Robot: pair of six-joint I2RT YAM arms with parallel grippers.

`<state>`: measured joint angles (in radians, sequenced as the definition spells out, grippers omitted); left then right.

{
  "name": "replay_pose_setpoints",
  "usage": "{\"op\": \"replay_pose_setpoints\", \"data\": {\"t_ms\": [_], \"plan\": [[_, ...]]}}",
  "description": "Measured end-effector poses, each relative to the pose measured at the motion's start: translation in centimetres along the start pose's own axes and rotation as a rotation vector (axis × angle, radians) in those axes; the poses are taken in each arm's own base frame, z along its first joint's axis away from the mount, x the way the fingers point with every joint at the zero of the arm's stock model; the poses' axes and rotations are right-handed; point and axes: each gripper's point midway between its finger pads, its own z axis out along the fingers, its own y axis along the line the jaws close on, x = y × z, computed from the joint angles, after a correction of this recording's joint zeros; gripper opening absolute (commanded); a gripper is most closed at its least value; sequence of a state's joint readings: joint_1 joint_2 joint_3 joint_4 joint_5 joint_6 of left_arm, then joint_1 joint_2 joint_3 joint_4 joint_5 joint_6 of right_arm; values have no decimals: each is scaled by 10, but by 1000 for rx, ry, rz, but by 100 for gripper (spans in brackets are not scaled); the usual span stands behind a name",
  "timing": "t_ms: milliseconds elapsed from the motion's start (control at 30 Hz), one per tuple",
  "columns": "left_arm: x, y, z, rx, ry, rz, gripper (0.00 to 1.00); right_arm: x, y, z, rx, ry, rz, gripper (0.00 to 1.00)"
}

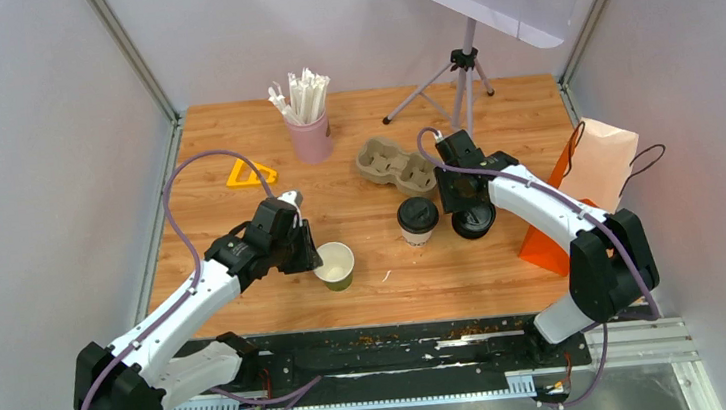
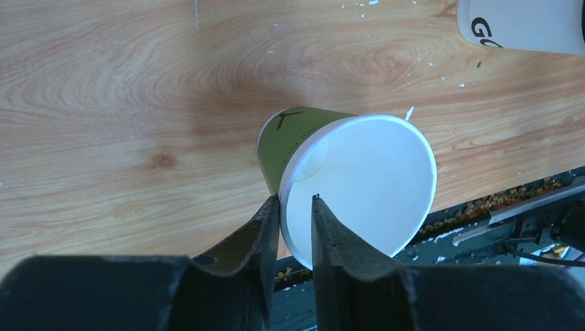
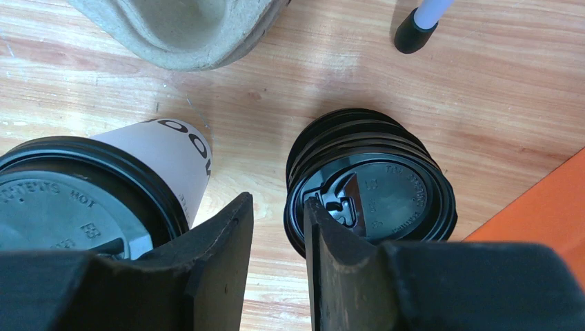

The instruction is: Pack the takeout coffee

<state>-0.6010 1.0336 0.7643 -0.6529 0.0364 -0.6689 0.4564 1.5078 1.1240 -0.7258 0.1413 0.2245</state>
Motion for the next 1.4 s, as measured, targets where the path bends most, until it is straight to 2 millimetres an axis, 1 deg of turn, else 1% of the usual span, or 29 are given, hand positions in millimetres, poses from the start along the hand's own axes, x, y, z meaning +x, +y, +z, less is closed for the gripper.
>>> {"op": "replay_pose_setpoints", "data": {"t_ms": [100, 200, 333, 400, 500, 567, 667, 800, 833, 900, 933, 1033, 1133, 1300, 1400], "plan": [[2, 1, 1, -2, 4, 1, 37, 3, 0, 6, 5, 8, 1, 29], [2, 1, 1, -3, 4, 2, 45, 7, -1, 10, 11, 25, -1, 27], [0, 4, -3, -20, 5, 19, 55, 6, -1, 12, 14, 22, -1, 23], [-5, 3, -8, -29, -4, 32, 57, 5, -2, 12, 17, 17, 0, 18], [-21, -1, -21, -41, -42, 65, 63, 4, -2, 12, 21, 12, 0, 15], [-32, -3, -29, -49, -70, 86, 66, 4, -3, 12, 23, 12, 0, 15], [-41, -2, -38, -71, -97, 111, 73, 3, -4, 12, 28, 11, 0, 17], [-43, 6, -46, -115, -108, 137, 79, 4, -4, 13, 31, 10, 1, 18], [-43, 9, -49, -126, -112, 142, 82, 4, -4, 13, 31, 12, 1, 18], [-44, 13, -54, -145, -119, 152, 95, 5, -5, 15, 34, 16, 0, 16], [-45, 15, -57, -155, -124, 159, 99, 6, -5, 16, 36, 19, -1, 15], [-48, 19, -65, -176, -143, 176, 100, 8, -6, 17, 41, 24, -2, 7], [-50, 23, -71, -196, -154, 188, 100, 8, -7, 17, 46, 26, -3, 3], [-51, 36, -79, -259, -166, 209, 100, 10, -9, 14, 54, 31, -5, 2], [-53, 39, -84, -270, -187, 218, 100, 10, -10, 8, 52, 25, -9, 2]]}}
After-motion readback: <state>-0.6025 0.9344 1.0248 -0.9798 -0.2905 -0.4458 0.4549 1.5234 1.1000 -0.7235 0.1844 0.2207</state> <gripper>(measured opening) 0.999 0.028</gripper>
